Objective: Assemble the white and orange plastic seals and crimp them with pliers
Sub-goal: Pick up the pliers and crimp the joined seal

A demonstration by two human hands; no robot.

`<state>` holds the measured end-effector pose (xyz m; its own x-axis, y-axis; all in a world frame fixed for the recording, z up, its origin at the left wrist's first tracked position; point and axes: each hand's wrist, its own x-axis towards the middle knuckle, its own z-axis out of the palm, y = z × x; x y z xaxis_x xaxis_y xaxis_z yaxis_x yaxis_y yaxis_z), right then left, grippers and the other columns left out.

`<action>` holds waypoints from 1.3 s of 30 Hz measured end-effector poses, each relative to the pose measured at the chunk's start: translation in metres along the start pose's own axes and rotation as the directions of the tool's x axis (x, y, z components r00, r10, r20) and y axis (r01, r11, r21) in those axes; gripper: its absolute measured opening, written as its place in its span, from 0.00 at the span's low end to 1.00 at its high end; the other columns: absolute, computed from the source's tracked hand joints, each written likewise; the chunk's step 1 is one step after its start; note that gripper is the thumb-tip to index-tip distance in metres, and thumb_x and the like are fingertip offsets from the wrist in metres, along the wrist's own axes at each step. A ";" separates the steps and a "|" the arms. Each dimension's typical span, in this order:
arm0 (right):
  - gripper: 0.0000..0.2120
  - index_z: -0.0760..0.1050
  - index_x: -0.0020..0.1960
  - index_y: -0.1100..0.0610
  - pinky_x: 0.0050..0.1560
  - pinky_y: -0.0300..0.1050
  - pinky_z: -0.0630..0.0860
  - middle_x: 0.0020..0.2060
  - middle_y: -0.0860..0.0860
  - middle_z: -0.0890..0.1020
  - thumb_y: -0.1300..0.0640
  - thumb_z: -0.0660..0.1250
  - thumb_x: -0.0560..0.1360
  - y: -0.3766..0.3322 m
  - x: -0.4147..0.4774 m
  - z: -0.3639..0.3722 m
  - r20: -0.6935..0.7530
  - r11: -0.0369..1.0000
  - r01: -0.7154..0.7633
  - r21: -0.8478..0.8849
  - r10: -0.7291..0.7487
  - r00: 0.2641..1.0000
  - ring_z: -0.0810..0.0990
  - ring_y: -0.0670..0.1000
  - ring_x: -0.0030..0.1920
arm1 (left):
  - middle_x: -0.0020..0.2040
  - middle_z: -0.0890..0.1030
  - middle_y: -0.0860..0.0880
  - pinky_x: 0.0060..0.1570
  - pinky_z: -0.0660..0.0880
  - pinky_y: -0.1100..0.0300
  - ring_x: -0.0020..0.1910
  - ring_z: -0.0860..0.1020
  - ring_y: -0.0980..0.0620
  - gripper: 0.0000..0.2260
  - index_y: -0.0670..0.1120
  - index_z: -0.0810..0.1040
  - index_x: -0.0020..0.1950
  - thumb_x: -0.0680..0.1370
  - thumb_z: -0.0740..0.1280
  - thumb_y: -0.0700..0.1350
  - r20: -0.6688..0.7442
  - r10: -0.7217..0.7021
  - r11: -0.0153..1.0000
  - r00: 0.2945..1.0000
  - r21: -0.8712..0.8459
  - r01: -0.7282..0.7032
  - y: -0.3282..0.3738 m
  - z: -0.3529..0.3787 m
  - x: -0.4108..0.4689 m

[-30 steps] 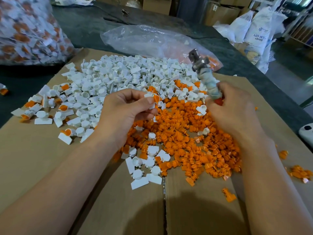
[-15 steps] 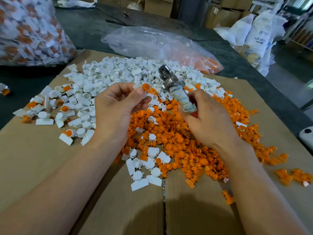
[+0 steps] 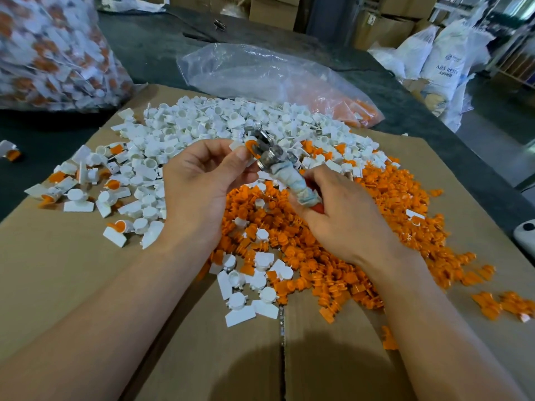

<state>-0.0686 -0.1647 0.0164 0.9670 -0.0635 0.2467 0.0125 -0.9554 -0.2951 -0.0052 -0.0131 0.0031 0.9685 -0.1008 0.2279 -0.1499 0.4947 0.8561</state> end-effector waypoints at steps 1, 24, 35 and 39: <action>0.16 0.68 0.56 0.54 0.35 0.42 0.61 0.44 0.46 0.71 0.45 0.61 0.75 -0.001 0.000 0.000 0.007 1.000 0.003 -0.002 -0.003 1.000 0.68 0.46 0.41 | 0.30 0.81 0.53 0.34 0.77 0.66 0.31 0.80 0.56 0.06 0.42 0.76 0.38 0.73 0.66 0.32 0.000 0.002 1.000 1.000 0.004 -0.002 0.000 0.000 0.000; 0.10 0.67 0.44 0.53 0.32 0.47 0.66 0.31 0.45 0.70 0.48 0.64 0.74 -0.004 -0.001 0.000 0.043 0.989 0.054 0.140 -0.060 0.997 0.68 0.45 0.31 | 0.28 0.80 0.53 0.31 0.76 0.66 0.28 0.79 0.55 0.08 0.42 0.74 0.38 0.76 0.63 0.32 0.031 -0.002 0.996 1.000 0.090 -0.001 0.000 -0.001 -0.003; 0.09 0.66 0.45 0.53 0.31 0.52 0.70 0.31 0.49 0.72 0.54 0.66 0.74 -0.006 -0.001 0.003 0.059 0.989 0.046 0.138 -0.054 0.997 0.71 0.50 0.31 | 0.28 0.81 0.52 0.29 0.75 0.66 0.29 0.79 0.54 0.07 0.41 0.73 0.38 0.75 0.64 0.32 0.018 -0.024 0.996 1.000 0.081 0.023 -0.001 -0.002 -0.002; 0.08 0.66 0.45 0.53 0.32 0.52 0.70 0.32 0.49 0.72 0.55 0.66 0.74 -0.006 -0.001 0.003 0.067 0.990 0.039 0.134 -0.048 0.997 0.71 0.50 0.32 | 0.28 0.81 0.52 0.29 0.75 0.66 0.29 0.79 0.54 0.08 0.41 0.73 0.38 0.75 0.64 0.32 0.021 -0.027 0.996 0.999 0.088 0.025 -0.001 -0.002 -0.002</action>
<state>-0.0685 -0.1582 0.0153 0.9801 0.0019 0.1983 0.0840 -0.9099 -0.4061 -0.0066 -0.0115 0.0009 0.9677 -0.1319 0.2147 -0.1430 0.4142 0.8989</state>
